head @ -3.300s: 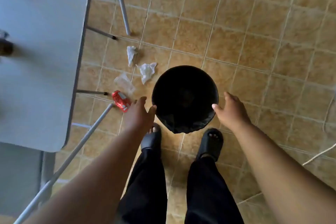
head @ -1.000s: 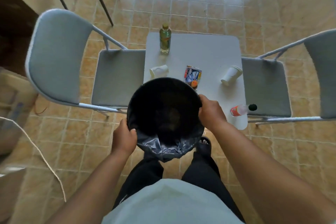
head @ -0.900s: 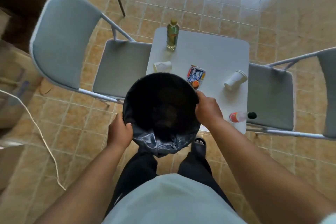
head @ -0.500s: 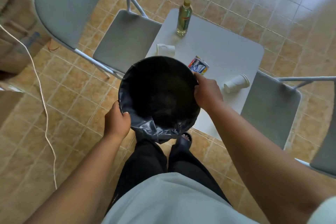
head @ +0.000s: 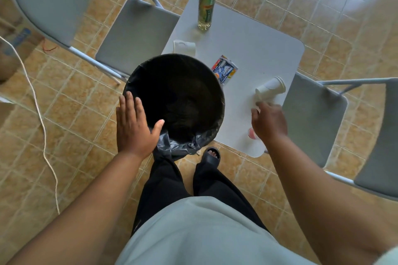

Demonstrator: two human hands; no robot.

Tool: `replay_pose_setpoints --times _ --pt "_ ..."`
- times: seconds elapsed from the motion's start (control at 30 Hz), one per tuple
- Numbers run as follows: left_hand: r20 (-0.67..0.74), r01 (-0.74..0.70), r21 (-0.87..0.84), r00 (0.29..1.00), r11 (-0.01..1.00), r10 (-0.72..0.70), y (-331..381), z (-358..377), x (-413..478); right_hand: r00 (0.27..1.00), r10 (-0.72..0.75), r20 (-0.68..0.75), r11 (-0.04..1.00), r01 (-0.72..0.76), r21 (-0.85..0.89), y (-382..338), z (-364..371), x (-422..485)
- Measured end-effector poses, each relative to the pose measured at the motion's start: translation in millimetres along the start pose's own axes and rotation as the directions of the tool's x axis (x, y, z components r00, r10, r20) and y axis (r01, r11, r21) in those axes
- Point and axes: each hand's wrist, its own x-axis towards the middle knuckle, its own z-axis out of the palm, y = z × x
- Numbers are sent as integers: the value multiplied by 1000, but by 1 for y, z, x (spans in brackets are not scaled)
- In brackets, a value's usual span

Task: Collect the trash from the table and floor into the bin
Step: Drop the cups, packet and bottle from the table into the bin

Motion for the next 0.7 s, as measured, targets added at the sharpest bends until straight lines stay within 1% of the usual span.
replay_pose_setpoints --times 0.07,0.1,0.13,0.2,0.27,0.4,0.47,0.5,0.53,0.57,0.6,0.63,0.67,0.7 --pt "-10 12 21 1000 1000 -12 -6 -3 3 994 69 80 977 -52 -205 22 5 -1" --pt "-13 11 22 1000 1000 -11 -7 -3 3 985 117 128 955 -76 -285 31 7 -3" --pt "-11 7 19 1000 1000 -7 -7 -2 3 971 166 171 940 -103 -326 40 8 -5" --pt "-18 -2 20 1000 1000 2 -7 -1 3 941 239 242 945 -168 -279 53 13 -7" --pt "-28 0 23 1000 1000 0 -6 0 4 929 251 274 961 -204 -187 59 19 -5" --pt "-43 11 22 999 1000 -10 -5 -1 5 956 211 202 976 -192 -106 60 21 -1" --pt "-42 12 29 999 999 -11 -5 -1 5 979 160 124 987 -155 -53 53 16 4" --pt "-44 14 26 999 1000 -13 -5 -1 5 991 122 58 992 -123 5 47 10 7" --pt "-46 17 23 999 1000 -16 -6 -1 5 996 81 -33 993 -78 83 37 1 9" --pt "-49 18 23 999 1000 -17 -6 -1 5 987 37 -153 986 -11 166 25 -11 10" --pt "-49 16 25 999 1000 -14 -6 -1 5 955 -7 -296 968 81 238 10 -25 10" --pt "-50 13 27 999 1000 -12 -6 0 5 902 -39 -431 937 183 298 -7 -41 8" --pt "-51 11 29 999 1000 -10 -6 0 5 841 -55 -538 892 284 352 -23 -56 6" --pt "-51 11 31 999 999 -9 -7 0 5 790 -55 -611 840 368 399 -39 -69 2"
